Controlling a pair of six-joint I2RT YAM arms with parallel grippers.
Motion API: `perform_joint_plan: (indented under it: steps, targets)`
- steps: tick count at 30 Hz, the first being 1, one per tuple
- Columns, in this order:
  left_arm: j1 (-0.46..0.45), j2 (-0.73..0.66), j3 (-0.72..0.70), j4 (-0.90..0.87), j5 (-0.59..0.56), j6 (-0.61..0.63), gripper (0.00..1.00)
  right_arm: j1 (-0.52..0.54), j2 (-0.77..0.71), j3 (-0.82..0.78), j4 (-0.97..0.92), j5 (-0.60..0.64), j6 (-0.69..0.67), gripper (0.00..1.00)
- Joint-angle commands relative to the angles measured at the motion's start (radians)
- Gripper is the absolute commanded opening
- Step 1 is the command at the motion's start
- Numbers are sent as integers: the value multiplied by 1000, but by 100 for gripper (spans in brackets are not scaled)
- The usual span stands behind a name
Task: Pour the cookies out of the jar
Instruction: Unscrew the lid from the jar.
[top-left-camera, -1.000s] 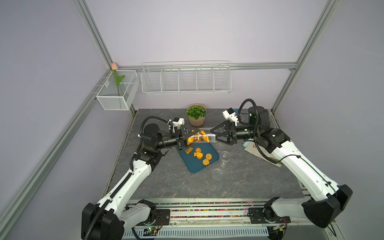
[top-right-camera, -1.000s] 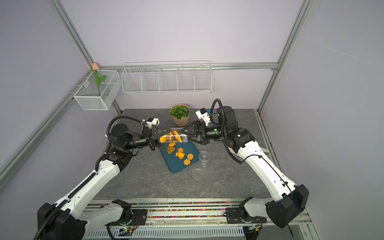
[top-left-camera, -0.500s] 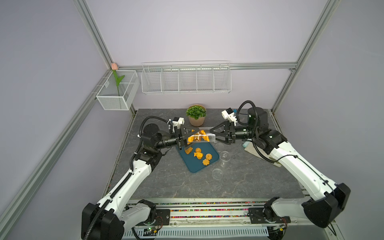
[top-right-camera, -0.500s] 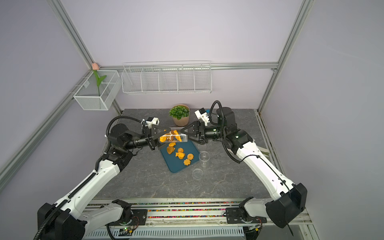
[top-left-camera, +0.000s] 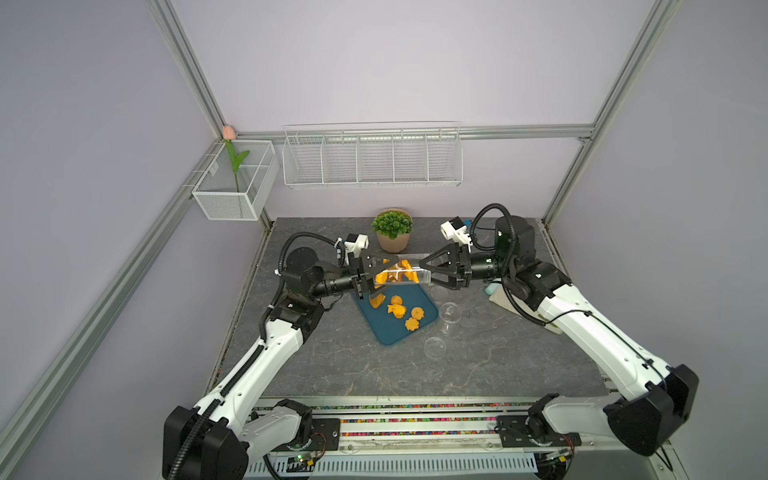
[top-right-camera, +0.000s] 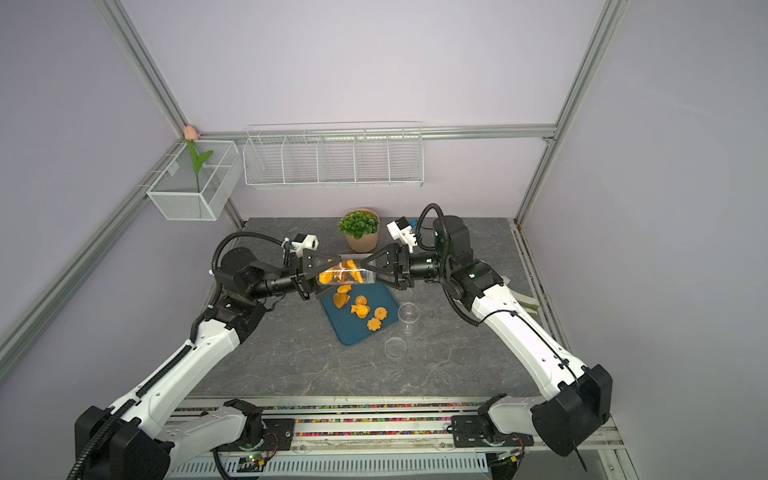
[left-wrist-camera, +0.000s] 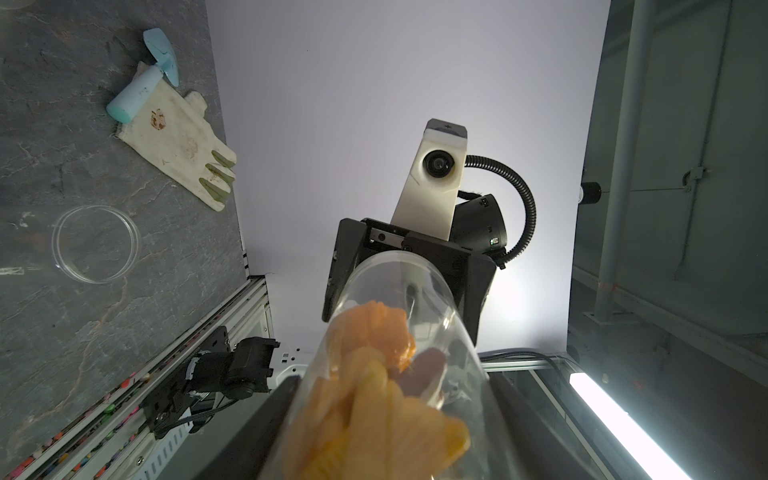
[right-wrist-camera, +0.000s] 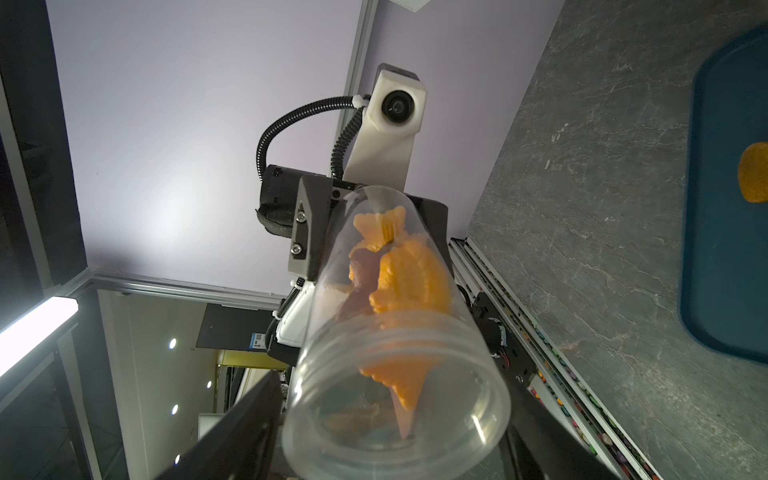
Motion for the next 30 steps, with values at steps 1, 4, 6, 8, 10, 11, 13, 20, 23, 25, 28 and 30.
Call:
perform_joint_plan:
  steps: [1, 4, 6, 8, 10, 11, 13, 20, 23, 25, 28, 30]
  targets:
    - [-4, -8, 31, 33, -5, -20, 67, 1, -31, -9, 40, -44, 46, 79]
    - [-5, -12, 25, 32, -8, -20, 67, -10, -34, -10, 35, -53, 43, 76]
    - [-4, -16, 21, 29, -10, -20, 67, -18, -35, -12, 34, -59, 43, 73]
    - [-5, -22, 18, 26, -12, -20, 67, -25, -35, -12, 33, -65, 42, 70]
    - [-4, -28, 13, 22, -13, -20, 67, -32, -37, -11, 34, -68, 38, 69]
    - [-4, -31, 14, 20, -14, -20, 67, -36, -38, -11, 33, -70, 36, 67]
    - [-5, -35, 12, 14, -13, -19, 67, -42, -38, -8, 31, -73, 31, 67]
    - [-5, -46, 13, 1, -23, -19, 67, -50, -32, 53, -127, -69, -142, 66]
    - [-4, -49, 16, -1, -24, -21, 67, -57, -36, 45, -130, -63, -186, 65]
    - [-4, -49, 19, -6, -24, -22, 66, -60, -37, 42, -137, -57, -222, 65]
    - [-4, -47, 21, -11, -30, -21, 65, -65, -30, 43, -142, -55, -261, 65]
    - [-5, -45, 22, -12, -31, -21, 65, -66, -21, 50, -142, -62, -292, 63]
